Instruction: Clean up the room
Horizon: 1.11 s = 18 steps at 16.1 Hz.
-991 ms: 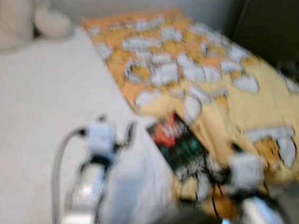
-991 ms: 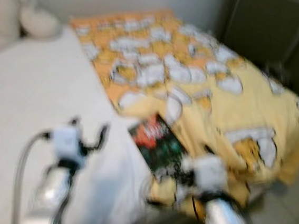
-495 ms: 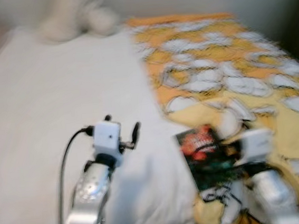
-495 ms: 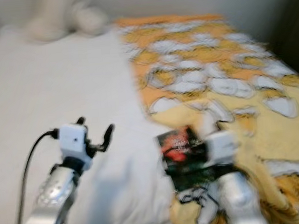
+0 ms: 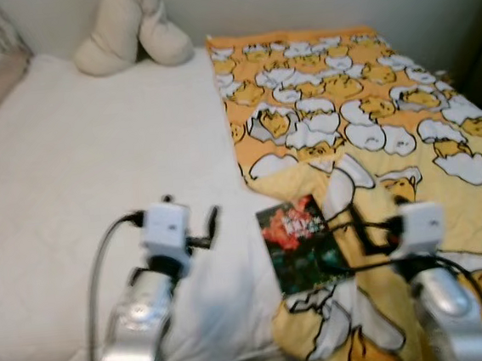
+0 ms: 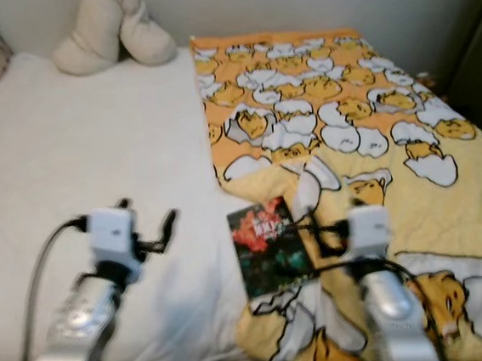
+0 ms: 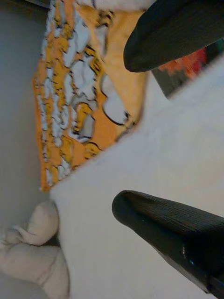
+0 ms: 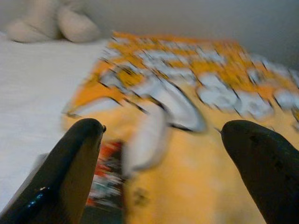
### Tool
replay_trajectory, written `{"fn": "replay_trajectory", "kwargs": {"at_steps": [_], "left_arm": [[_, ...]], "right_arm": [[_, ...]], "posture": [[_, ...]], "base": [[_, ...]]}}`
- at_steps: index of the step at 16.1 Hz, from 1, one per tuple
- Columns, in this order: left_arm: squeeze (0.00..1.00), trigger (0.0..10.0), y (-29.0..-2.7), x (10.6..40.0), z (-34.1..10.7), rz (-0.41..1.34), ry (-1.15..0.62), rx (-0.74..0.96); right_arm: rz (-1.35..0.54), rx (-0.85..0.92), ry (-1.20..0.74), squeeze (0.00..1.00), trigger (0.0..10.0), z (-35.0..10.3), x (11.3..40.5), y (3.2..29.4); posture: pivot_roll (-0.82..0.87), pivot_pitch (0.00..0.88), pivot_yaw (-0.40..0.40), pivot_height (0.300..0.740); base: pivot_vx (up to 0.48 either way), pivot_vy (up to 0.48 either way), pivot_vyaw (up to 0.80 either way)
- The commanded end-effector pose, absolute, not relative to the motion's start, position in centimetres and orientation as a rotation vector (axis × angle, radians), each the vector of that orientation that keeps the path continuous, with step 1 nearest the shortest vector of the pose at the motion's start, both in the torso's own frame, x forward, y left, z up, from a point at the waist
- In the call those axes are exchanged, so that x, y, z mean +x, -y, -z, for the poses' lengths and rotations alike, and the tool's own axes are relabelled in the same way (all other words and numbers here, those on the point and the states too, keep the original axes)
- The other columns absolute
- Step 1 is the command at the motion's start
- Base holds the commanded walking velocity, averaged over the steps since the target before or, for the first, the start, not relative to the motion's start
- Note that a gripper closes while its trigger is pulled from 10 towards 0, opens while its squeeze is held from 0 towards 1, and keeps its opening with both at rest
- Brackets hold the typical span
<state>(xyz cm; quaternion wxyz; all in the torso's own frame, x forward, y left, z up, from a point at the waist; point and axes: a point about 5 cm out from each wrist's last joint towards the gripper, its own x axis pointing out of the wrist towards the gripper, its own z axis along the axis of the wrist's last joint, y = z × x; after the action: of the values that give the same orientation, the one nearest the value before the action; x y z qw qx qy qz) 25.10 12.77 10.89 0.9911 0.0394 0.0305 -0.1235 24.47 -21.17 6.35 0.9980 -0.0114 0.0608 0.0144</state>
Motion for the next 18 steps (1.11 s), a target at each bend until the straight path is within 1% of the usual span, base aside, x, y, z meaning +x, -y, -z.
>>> {"fn": "replay_trajectory", "kwargs": {"at_steps": [1, 3, 5, 6, 8, 10, 11, 13, 15, 16, 18], "left_arm": [[0.00, 10.0, -13.9, 25.3, -11.7, 0.208, -0.043, 0.083], [0.00, 10.0, -14.4, 25.2, -12.0, 0.202, -0.044, 0.101], [0.00, 10.0, -15.6, 25.0, -12.8, 0.187, -0.040, 0.146], [0.00, 10.0, -16.3, 24.7, -13.1, 0.177, -0.045, 0.164], [0.00, 10.0, -18.1, 23.8, -13.8, 0.155, -0.062, 0.210], [0.00, 10.0, -18.9, 23.3, -14.1, 0.146, -0.074, 0.230], [0.00, 10.0, -19.3, 23.1, -14.4, 0.144, -0.077, 0.240], [0.00, 10.0, -19.4, 23.1, -14.7, 0.141, -0.076, 0.243], [0.00, 10.0, -19.1, 23.2, -14.8, 0.145, -0.077, 0.238], [0.00, 10.0, -18.8, 23.4, -14.8, 0.151, -0.072, 0.233], [0.00, 10.0, -18.4, 23.7, -14.7, 0.160, -0.063, 0.229]], "right_arm": [[-0.055, 0.036, -0.148, 0.00, 10.0, -6.0, 25.4, 20.4], [-0.073, 0.068, -0.175, 0.00, 10.0, -5.5, 26.4, 19.7], [-0.090, 0.116, -0.192, 0.00, 10.0, -5.2, 27.8, 18.5], [-0.078, 0.139, -0.207, 0.00, 10.0, -4.8, 28.2, 18.0], [-0.072, 0.124, -0.243, 0.00, 10.0, -3.7, 28.5, 16.5], [-0.087, 0.137, -0.262, 0.00, 10.0, -3.1, 28.4, 15.4], [-0.107, 0.159, -0.267, 0.00, 10.0, -2.8, 28.3, 14.4], [-0.120, 0.183, -0.273, 0.00, 10.0, -2.4, 27.9, 13.4], [-0.124, 0.180, -0.285, 0.00, 10.0, -1.9, 27.4, 12.9], [-0.111, 0.131, -0.259, 0.00, 10.0, -2.0, 27.2, 13.1], [-0.027, -0.070, -0.131, 0.00, 10.0, -3.7, 27.2, 14.6]], "posture": [[-0.05, 0.003, -0.014, 0.740], [-0.01, 0.034, -0.003, 0.740], [0.03, 0.072, 0.014, 0.740], [0.06, 0.098, 0.024, 0.740], [0.12, 0.142, 0.046, 0.740], [0.15, 0.155, 0.054, 0.740], [0.16, 0.158, 0.059, 0.740], [0.16, 0.152, 0.059, 0.740], [0.15, 0.148, 0.059, 0.740], [0.14, 0.144, 0.057, 0.740], [0.12, 0.136, 0.049, 0.740]], "base": [[0.000, 0.000, 0.00], [0.000, 0.000, 0.00], [0.000, 0.000, 0.00], [0.000, 0.000, 0.00], [0.000, 0.000, 0.00], [0.000, 0.000, 0.00], [0.000, 0.000, 0.00], [0.000, 0.000, 0.00], [0.000, 0.000, 0.00], [0.000, 0.000, 0.00], [0.000, 0.000, 0.00]]}}
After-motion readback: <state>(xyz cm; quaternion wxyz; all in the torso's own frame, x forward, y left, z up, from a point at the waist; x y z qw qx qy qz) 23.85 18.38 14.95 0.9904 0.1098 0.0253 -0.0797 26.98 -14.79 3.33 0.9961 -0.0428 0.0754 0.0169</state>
